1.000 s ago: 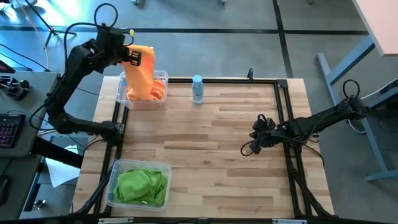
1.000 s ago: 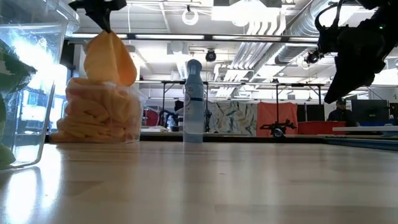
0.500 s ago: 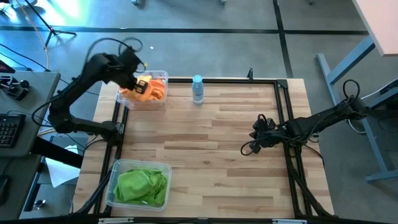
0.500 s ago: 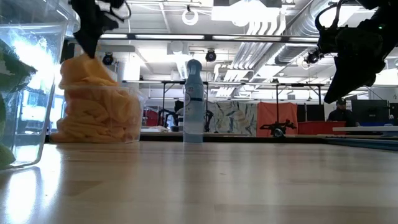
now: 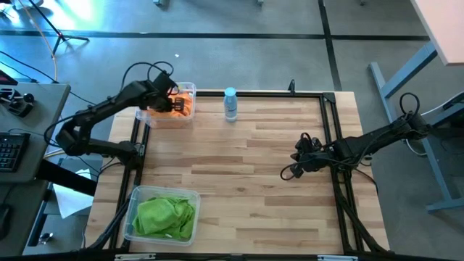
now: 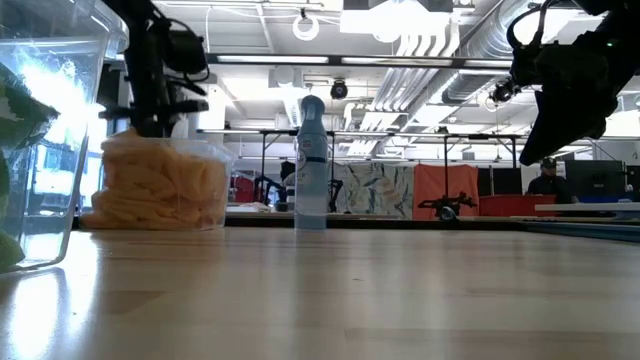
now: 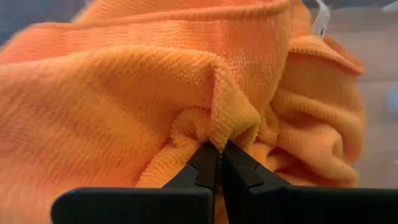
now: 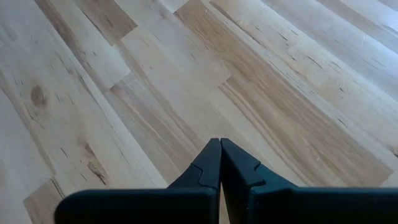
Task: Sort microfiber towel by color & place in baskets
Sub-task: Put the yellow microfiber towel into the top transparent bin
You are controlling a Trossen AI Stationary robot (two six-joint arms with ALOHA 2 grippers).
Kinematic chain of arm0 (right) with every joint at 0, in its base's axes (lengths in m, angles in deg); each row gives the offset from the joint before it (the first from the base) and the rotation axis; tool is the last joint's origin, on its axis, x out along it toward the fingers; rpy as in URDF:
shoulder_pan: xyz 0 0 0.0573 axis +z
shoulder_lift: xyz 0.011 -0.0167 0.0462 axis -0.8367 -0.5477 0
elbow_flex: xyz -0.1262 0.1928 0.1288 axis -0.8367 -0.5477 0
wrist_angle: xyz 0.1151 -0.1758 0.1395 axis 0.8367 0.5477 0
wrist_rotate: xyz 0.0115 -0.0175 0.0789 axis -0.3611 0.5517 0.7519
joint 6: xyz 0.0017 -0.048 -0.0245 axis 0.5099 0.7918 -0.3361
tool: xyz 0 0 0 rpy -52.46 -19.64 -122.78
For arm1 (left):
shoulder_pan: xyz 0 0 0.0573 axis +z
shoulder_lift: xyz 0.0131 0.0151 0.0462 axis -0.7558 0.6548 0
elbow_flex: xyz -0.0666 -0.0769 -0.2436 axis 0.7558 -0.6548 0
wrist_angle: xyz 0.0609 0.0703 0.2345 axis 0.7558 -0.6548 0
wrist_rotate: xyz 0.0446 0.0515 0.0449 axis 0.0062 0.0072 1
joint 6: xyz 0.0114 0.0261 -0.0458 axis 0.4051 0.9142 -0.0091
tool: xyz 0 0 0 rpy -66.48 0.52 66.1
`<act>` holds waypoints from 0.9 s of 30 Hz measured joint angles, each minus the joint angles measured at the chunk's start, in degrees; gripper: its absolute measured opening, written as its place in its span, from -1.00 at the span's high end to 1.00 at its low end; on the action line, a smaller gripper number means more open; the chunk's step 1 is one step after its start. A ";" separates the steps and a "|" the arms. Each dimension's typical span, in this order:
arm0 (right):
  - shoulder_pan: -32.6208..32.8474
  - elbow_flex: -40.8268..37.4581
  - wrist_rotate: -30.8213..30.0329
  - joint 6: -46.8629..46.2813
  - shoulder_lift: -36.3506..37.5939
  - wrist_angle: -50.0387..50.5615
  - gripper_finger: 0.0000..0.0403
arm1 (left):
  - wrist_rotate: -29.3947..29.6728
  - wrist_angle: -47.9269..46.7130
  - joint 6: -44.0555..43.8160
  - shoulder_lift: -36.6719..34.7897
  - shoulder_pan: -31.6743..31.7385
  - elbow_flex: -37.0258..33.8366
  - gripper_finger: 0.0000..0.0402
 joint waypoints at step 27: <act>0.00 0.00 -0.65 -2.76 0.00 0.32 1.00 | -3.61 14.47 1.91 7.99 6.06 -8.37 0.43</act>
